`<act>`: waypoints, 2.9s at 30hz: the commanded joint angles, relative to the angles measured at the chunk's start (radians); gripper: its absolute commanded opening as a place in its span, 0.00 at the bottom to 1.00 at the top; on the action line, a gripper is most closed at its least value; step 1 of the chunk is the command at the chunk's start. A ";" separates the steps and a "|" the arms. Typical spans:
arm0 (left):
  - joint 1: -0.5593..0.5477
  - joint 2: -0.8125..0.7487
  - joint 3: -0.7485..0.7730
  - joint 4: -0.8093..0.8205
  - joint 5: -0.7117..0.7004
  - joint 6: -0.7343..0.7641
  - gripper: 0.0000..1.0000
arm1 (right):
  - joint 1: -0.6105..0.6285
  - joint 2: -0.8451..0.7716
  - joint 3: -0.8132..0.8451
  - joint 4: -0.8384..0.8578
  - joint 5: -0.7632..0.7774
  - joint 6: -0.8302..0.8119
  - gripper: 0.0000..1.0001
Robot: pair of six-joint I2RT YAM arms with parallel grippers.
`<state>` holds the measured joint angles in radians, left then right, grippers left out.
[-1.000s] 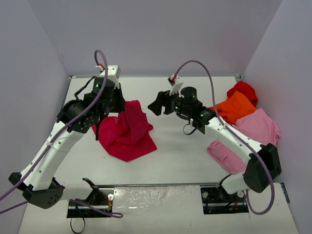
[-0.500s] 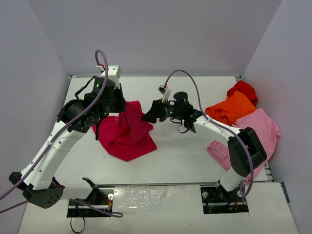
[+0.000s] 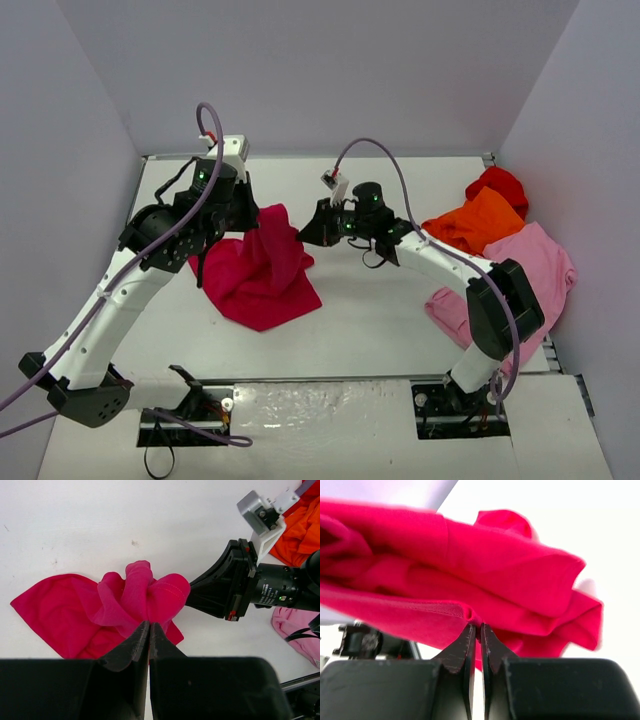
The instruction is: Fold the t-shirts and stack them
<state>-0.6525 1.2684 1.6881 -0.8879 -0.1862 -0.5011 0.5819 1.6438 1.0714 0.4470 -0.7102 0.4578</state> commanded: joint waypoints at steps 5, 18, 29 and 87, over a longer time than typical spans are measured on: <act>0.003 0.021 0.029 0.050 -0.074 0.032 0.00 | -0.024 -0.217 0.280 -0.289 0.180 -0.131 0.00; 0.003 -0.004 0.223 -0.039 -0.296 0.086 0.00 | -0.025 -0.456 0.403 -0.515 0.281 -0.132 0.00; 0.003 0.020 0.460 -0.192 -0.392 0.166 0.00 | -0.022 -0.586 0.391 -0.581 0.362 -0.111 0.00; -0.001 0.218 0.044 0.009 0.027 -0.020 0.97 | -0.079 -0.025 0.125 -0.600 0.612 -0.018 0.80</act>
<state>-0.5782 1.5539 1.7765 -0.9143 -0.3002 -0.3949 0.4254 1.6660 1.2291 -0.1280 -0.0970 0.4048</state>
